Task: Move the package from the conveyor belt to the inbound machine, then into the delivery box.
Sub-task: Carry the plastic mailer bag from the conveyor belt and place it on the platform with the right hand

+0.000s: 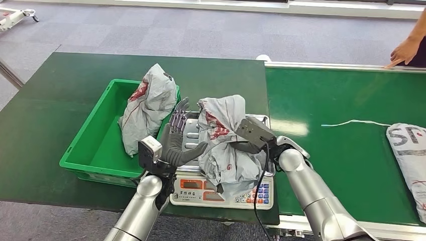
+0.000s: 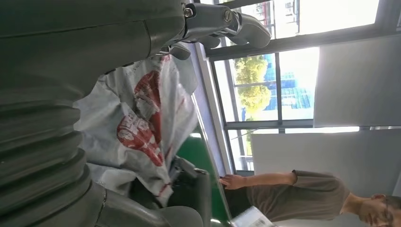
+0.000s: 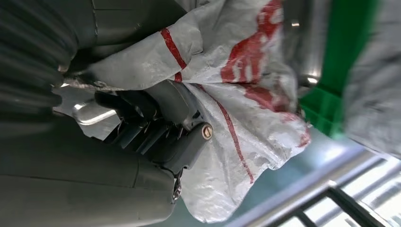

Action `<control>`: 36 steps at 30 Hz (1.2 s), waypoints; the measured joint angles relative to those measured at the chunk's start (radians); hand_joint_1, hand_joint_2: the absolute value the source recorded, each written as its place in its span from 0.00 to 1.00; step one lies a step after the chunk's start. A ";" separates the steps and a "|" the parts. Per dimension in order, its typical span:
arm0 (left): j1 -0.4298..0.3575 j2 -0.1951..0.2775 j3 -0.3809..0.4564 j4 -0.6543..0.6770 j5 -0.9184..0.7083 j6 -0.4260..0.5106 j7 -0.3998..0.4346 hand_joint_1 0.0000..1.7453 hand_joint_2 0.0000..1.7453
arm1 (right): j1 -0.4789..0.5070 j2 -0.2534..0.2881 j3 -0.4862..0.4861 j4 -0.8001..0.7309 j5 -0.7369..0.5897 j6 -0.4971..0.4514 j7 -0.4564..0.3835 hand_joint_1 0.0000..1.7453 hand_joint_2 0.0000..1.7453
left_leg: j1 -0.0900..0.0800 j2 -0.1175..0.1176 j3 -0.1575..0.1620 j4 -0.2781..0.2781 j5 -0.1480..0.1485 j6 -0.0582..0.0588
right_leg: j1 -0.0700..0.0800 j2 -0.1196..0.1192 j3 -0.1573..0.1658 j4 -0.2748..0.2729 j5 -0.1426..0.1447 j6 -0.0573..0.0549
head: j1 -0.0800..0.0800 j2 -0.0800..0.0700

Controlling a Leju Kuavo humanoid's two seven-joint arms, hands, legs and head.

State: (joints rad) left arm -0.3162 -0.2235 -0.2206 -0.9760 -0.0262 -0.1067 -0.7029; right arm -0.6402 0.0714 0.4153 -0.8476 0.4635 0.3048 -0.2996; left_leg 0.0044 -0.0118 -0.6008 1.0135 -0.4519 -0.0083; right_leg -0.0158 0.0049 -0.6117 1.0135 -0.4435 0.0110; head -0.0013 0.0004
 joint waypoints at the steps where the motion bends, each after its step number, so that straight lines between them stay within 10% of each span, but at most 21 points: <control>1: 0.001 0.000 0.000 0.002 0.000 0.001 0.000 0.00 1.00 | -0.012 0.000 0.019 0.028 0.020 -0.009 0.019 1.00 1.00 | 0.000 0.000 0.000 0.000 0.000 0.000 | 0.000 0.000 0.000 0.000 0.000 0.000 | 0.000 0.000; 6: 0.004 0.000 0.000 0.006 -0.001 0.003 0.000 0.00 1.00 | -0.063 -0.008 0.117 0.121 0.118 -0.090 0.092 1.00 1.00 | 0.000 0.000 0.000 0.000 0.000 0.000 | 0.000 0.000 0.000 0.000 0.000 0.000 | 0.000 0.000; 10: 0.007 0.000 0.000 0.007 -0.002 0.003 0.000 0.00 1.00 | -0.083 -0.020 0.169 0.149 0.154 -0.132 0.113 0.94 0.00 | 0.000 0.000 0.001 0.000 0.000 0.000 | 0.000 0.000 0.000 0.000 0.000 0.000 | 0.000 0.000; 11: 0.008 0.000 0.000 0.007 -0.003 0.003 0.000 0.00 1.00 | -0.085 -0.024 0.181 0.151 0.157 -0.140 0.108 0.92 0.00 | 0.000 0.000 0.001 0.000 0.000 0.000 | 0.000 0.000 0.000 0.000 0.000 0.000 | 0.000 0.000; 13: 0.012 0.000 0.000 0.007 -0.004 0.003 0.000 0.00 1.00 | -0.086 -0.033 0.199 0.154 0.156 -0.149 0.091 0.46 0.00 | 0.000 0.000 0.001 0.000 0.000 0.000 | 0.000 0.000 0.000 0.000 0.000 0.000 | 0.000 0.000; 15: 0.015 0.000 0.000 0.007 -0.004 0.003 0.000 0.00 1.00 | -0.086 -0.040 0.212 0.156 0.155 -0.156 0.080 0.00 0.50 | 0.000 0.001 0.001 0.000 0.000 0.000 | 0.000 0.000 0.000 0.000 0.000 0.000 | 0.000 0.000; 17: 0.017 0.000 0.000 0.006 -0.004 0.004 0.000 0.00 1.00 | -0.085 -0.045 0.222 0.157 0.150 -0.171 0.062 0.00 1.00 | 0.000 0.001 0.001 0.000 0.000 0.000 | 0.000 0.001 0.000 0.000 0.000 0.000 | 0.000 0.000; 24: 0.029 0.000 0.000 -0.008 0.000 0.010 0.000 0.00 1.00 | -0.008 -0.072 0.219 0.018 0.039 -0.380 -0.131 0.00 1.00 | 0.000 0.001 0.000 0.000 0.000 0.000 | 0.000 0.001 -0.001 0.000 0.000 0.000 | 0.000 0.000; 36: 0.030 0.003 0.000 -0.014 0.002 0.010 0.000 0.00 1.00 | 0.115 -0.108 0.125 -0.228 -0.095 -0.465 -0.251 0.00 1.00 | 0.000 0.001 -0.001 0.000 0.000 0.000 | -0.001 0.001 -0.002 0.000 0.000 0.000 | 0.000 0.000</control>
State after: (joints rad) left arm -0.2860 -0.2206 -0.2206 -0.9896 -0.0245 -0.0972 -0.7031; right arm -0.5248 -0.0363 0.5399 -1.0753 0.3682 -0.1599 -0.5501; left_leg 0.0040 -0.0107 -0.6013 1.0138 -0.4523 -0.0086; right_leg -0.0164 0.0059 -0.6137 1.0134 -0.4435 0.0110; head -0.0011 0.0004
